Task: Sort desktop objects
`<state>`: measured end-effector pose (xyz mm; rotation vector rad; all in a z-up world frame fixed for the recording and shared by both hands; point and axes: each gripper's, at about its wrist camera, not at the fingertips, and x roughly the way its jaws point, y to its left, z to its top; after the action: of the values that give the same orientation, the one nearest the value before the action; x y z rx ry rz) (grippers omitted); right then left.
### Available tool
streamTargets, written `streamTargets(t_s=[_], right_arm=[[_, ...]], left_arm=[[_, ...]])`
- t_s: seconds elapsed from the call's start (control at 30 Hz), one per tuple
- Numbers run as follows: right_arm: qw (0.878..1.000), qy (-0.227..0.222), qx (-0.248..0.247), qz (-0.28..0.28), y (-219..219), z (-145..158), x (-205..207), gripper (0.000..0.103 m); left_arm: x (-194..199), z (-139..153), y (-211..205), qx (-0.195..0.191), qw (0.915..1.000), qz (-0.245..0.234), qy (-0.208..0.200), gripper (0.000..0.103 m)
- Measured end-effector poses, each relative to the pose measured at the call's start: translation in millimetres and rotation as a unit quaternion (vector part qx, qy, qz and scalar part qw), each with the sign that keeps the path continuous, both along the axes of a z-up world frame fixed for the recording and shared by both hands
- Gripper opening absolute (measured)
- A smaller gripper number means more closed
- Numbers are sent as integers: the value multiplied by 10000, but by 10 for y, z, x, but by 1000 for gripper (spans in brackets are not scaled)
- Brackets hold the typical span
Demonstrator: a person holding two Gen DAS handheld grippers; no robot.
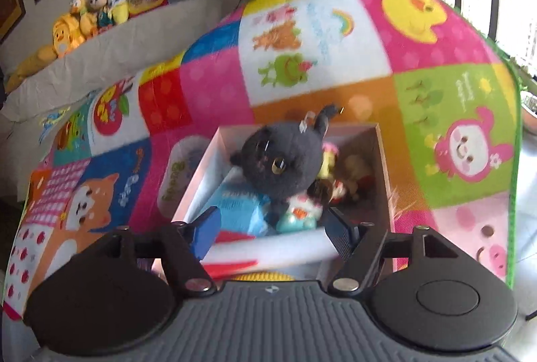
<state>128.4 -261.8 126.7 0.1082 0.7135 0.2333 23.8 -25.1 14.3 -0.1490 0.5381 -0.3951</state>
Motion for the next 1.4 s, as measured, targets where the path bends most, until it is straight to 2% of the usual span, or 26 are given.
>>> streamTargets(t_s=[0.07, 0.17, 0.23, 0.33, 0.4, 0.47, 0.5, 0.53, 0.57, 0.63, 0.7, 0.77, 0.87, 0.9, 0.97, 1.03, 1.1, 1.17, 1.23, 1.3, 1.4], right_arm=[[9984, -358, 182, -407, -133, 179, 109, 87], [9967, -469, 84, -661, -128, 262, 435, 90], [9977, -358, -107, -561, 26, 184, 638, 90], [9967, -152, -696, -390, 371, -62, 854, 90], [9945, 167, -968, -351, 526, -265, 964, 89], [9913, 481, -1183, -318, 599, -441, 998, 67], [9898, 496, -1308, -263, 612, -476, 981, 66], [9914, 372, -1230, -234, 579, -436, 935, 66], [9960, 271, -833, -196, 486, -342, 886, 66], [9990, 261, 350, -39, 224, -137, 849, 66], [9906, 459, 1289, 51, 21, -60, 886, 66], [9821, 776, 1713, 75, -43, -144, 969, 67], [9829, 1170, 1389, -312, -29, -395, 1069, 69], [9843, 1172, 1254, -419, -49, -445, 1067, 68], [9835, 1074, 1391, -425, -151, -428, 1005, 70], [9879, 796, 1183, -608, -234, -310, 908, 73], [9945, 381, 653, -731, -270, -178, 815, 74], [9964, 108, 341, -770, -298, -96, 748, 74], [9962, 20, 408, -775, -351, -84, 725, 72], [9953, 118, 643, -719, -373, -142, 760, 70], [9906, 405, 1304, -52, -310, -260, 765, 71]], left_arm=[[-1, 2, -2, 2, 10000, 8, -5, 100], [-2, 4, -8, 13, 10000, 14, -15, 100], [1, 4, -9, 14, 10000, 23, -10, 100], [3, 4, -4, 1, 10000, 33, 3, 100], [-2, 5, -1, -5, 10000, 35, -10, 100], [-4, 3, 5, -23, 10000, 30, -20, 100], [0, 2, 10, -36, 10000, 26, -18, 101], [0, 2, 22, -80, 10000, 25, -23, 101], [6, 1, 33, -118, 9999, 22, -10, 102], [22, -5, 51, -177, 9998, 22, 35, 102], [26, -7, 51, -177, 9998, 36, 50, 102], [24, -9, 33, -112, 9999, 48, 50, 102], [15, -9, 24, -81, 9999, 59, 26, 102], [15, -10, 26, -81, 9999, 61, 28, 102], [21, -14, 32, -96, 9999, 64, 50, 102], [19, -13, 32, -94, 9999, 64, 39, 102], [13, -11, 22, -70, 10000, 54, 24, 102], [12, -13, 13, -51, 10000, 52, 24, 102], [11, -11, 8, -42, 10000, 51, 16, 102], [15, 6, 1, -33, 10000, 39, -20, 102], [101, 68, -62, 53, 9999, -146, -64, 102]])
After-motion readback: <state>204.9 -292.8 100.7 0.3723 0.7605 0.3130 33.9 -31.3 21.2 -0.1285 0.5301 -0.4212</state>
